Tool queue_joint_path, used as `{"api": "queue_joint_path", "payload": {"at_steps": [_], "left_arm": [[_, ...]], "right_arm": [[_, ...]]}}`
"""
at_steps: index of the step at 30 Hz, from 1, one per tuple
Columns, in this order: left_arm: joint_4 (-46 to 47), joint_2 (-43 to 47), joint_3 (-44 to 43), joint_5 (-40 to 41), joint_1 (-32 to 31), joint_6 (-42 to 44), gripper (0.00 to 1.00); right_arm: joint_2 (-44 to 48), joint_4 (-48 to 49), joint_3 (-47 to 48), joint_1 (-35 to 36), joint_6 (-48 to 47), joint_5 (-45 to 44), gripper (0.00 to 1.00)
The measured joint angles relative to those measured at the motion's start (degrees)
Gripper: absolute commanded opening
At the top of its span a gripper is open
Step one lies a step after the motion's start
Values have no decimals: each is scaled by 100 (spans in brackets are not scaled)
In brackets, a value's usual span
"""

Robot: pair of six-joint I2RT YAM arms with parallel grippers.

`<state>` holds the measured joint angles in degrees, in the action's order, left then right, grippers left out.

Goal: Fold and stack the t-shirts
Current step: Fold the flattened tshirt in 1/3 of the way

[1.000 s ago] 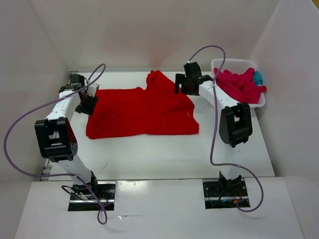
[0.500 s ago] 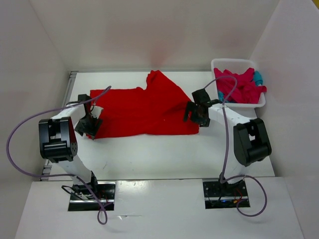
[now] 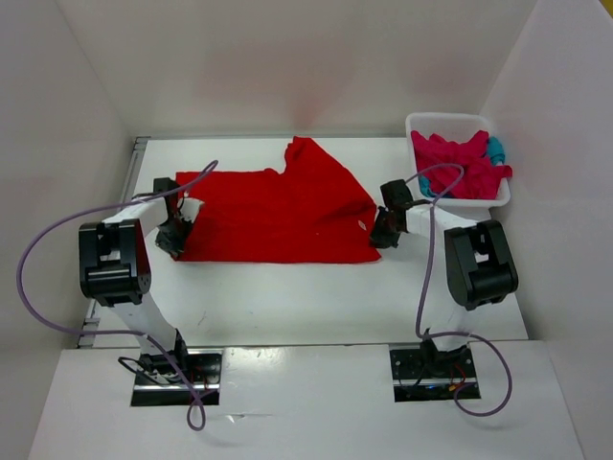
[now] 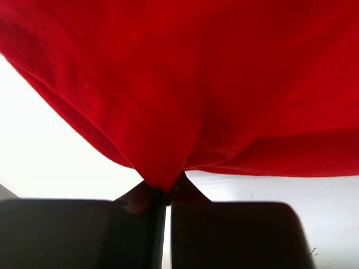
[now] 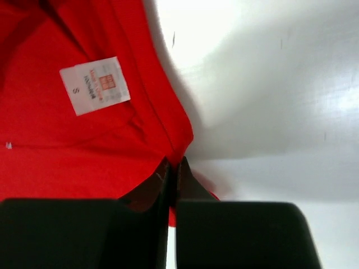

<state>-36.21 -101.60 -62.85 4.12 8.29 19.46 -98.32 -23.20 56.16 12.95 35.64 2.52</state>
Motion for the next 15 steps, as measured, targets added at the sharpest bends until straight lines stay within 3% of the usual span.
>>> {"api": "queue_joint_path", "payload": {"at_steps": [6,8,10,11,12,13,15], "left_arm": [[-417,483,238,55,17,275,0],[-702,848,297,157,17,393,0],[-911,1154,330,286,7,496,21],[-999,1263,363,356,0,562,38],[-1067,1307,409,422,-4,619,51],[-1126,1320,479,522,-9,645,73],[-1250,1287,669,761,-11,691,94]], "right_arm": [[1128,-660,-428,2,66,424,0],[1582,-916,-455,2,129,592,10],[1926,-1113,-455,2,227,745,41],[2009,-1222,-452,11,258,804,58],[2046,-1346,-452,31,260,872,60],[2052,-1460,-455,37,275,903,60],[2068,-1740,-455,42,267,953,60]]}}
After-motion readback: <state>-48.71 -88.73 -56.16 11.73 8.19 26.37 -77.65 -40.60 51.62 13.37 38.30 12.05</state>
